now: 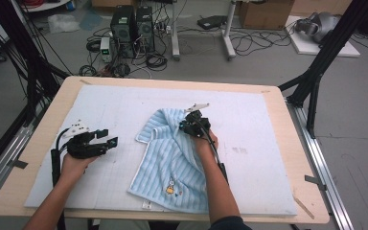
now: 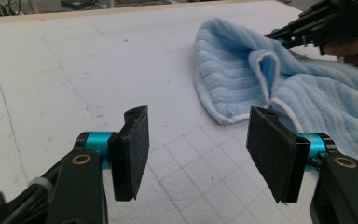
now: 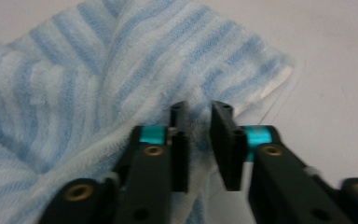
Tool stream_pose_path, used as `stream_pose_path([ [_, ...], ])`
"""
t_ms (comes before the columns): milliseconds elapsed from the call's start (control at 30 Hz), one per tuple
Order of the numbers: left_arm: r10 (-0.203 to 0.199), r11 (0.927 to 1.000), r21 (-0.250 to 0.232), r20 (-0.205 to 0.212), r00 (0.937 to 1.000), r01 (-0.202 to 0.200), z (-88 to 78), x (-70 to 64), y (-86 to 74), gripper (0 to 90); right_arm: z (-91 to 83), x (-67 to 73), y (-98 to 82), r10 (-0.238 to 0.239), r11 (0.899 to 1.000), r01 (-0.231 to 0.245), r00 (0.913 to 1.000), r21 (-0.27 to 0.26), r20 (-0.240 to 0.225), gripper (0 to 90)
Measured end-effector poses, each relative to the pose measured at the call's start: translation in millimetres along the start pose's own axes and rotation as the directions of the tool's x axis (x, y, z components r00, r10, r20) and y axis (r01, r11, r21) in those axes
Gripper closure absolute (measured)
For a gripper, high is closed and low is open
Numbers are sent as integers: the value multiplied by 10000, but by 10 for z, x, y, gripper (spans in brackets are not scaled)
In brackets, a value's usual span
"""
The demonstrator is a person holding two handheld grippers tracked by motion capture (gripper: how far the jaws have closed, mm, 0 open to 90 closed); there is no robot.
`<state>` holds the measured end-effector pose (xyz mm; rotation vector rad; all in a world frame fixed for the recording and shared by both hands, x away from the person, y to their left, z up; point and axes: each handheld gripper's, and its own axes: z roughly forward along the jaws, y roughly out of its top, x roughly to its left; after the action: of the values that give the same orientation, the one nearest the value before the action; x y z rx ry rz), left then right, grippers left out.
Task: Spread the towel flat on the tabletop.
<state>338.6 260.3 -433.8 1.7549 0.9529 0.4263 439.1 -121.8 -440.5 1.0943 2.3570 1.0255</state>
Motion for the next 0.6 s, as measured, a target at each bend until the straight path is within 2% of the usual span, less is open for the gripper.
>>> stream_pose_path([
  [33,27,10000,37,-32,10000,-26,16,8,4,396,0,0,0,0,10000,0,10000,0,0,847],
  [67,-41,10000,20,-38,10000,41,36,8,8,396,-37,-21,3,-300,9995,298,9992,51,249,853],
  [100,-32,10000,33,-67,10000,32,53,9,14,396,-87,-45,-2,-331,9994,329,9982,48,495,885],
  [167,38,9999,103,-101,9999,-37,94,-14,46,397,-200,-92,-25,-452,9989,458,9927,-29,1117,883],
  [200,29,10000,3,-87,10000,-29,109,-35,69,400,-247,-113,-40,-654,9979,648,9882,84,1383,883],
  [233,37,10000,31,-12,10000,-37,131,-52,103,404,-311,-141,-78,-1292,9913,1212,9712,520,2001,884],
  [300,84,9999,-59,21,10000,-84,185,-90,174,405,-334,-181,-99,-1209,9922,1126,9727,527,1981,883],
  [367,76,9999,-76,118,9999,-75,258,-117,235,407,-395,-247,-127,-1280,9914,1168,9616,597,2429,883],
  [500,179,9998,28,239,9996,-180,453,-151,312,407,-462,-384,-210,-984,9941,836,9640,698,2470,880],
  [533,139,9998,115,282,9995,-142,509,-155,320,407,-471,-405,-237,-877,9952,751,9688,626,2319,859],
  [567,180,9994,277,313,9993,-189,567,-158,327,406,-508,-412,-283,-756,9968,680,9740,429,2136,776],
  [600,168,9991,373,358,9992,-182,626,-166,331,406,-508,-412,-283,-756,9968,680,9740,429,2136,776],
])
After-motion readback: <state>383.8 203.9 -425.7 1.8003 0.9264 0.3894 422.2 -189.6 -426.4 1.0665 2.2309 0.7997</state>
